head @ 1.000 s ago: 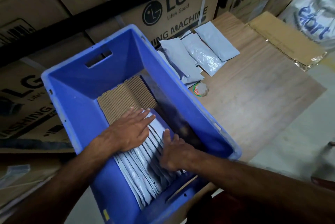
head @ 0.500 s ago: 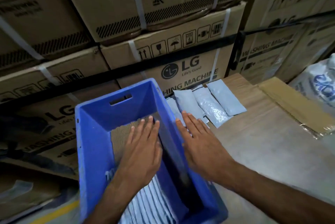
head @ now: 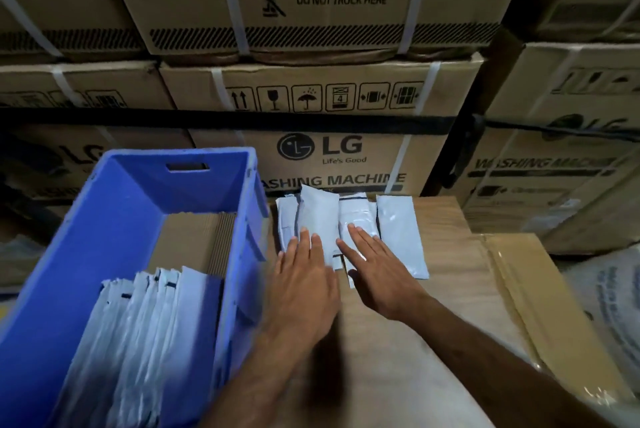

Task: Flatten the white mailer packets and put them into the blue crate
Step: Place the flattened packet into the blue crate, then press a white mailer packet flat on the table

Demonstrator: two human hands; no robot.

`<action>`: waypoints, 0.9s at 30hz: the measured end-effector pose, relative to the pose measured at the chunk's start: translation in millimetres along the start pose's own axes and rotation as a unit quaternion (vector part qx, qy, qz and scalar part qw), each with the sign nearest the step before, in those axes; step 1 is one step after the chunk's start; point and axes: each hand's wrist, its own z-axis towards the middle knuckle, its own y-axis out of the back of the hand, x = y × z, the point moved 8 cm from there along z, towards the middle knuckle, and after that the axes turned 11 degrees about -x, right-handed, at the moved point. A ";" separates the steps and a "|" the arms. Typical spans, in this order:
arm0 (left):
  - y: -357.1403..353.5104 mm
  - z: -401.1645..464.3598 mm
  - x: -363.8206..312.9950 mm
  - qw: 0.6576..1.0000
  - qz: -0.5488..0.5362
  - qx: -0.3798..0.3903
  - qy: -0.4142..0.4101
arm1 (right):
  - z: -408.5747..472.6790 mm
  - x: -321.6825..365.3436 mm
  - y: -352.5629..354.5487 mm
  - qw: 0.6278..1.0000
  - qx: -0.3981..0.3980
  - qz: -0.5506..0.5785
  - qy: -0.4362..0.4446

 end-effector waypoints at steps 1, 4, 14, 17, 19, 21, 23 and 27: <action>-22.4 0.9 -1.7 1.000 0.009 -0.002 0.025 | 4.7 -12.3 -6.7 1.000 0.007 -0.001 0.007; -96.9 8.3 6.1 0.995 0.012 0.034 0.093 | 22.6 -43.9 -25.4 0.999 0.021 0.004 0.024; -213.5 60.7 29.8 0.965 0.032 -0.015 0.259 | 103.2 -76.9 -98.6 0.992 0.039 -0.002 0.123; -223.5 67.4 49.5 0.955 0.061 -0.054 0.285 | 117.9 -72.5 -110.6 0.991 0.038 -0.013 0.131; -223.6 68.2 57.2 0.957 0.050 -0.071 0.277 | 123.4 -68.8 -114.1 0.991 0.035 -0.018 0.128; -216.4 69.2 59.1 0.966 0.020 -0.073 0.247 | 126.2 -63.0 -113.6 0.990 0.026 -0.031 0.135; -207.5 68.5 59.4 0.972 0.003 -0.078 0.220 | 126.0 -55.5 -108.7 0.987 0.014 -0.053 0.148; -177.4 45.3 47.8 0.979 0.012 -0.125 0.161 | 112.1 -48.7 -84.6 0.985 -0.027 -0.078 0.149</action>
